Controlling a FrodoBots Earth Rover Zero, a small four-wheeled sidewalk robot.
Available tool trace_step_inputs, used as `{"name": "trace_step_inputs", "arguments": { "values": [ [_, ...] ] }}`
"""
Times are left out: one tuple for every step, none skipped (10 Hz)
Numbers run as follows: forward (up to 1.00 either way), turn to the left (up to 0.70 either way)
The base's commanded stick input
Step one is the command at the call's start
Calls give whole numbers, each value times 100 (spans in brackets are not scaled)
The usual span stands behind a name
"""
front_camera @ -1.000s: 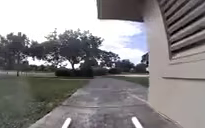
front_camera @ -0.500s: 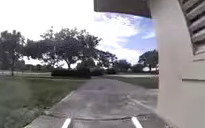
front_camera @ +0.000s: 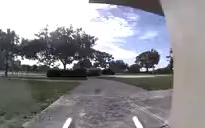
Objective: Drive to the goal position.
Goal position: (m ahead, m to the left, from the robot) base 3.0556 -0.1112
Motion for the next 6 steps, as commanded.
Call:
{"name": "trace_step_inputs", "arguments": {
  "values": [
    [69,3],
    [69,3],
    [69,3],
    [69,3],
    [69,3],
    [69,3]
  ]
}}
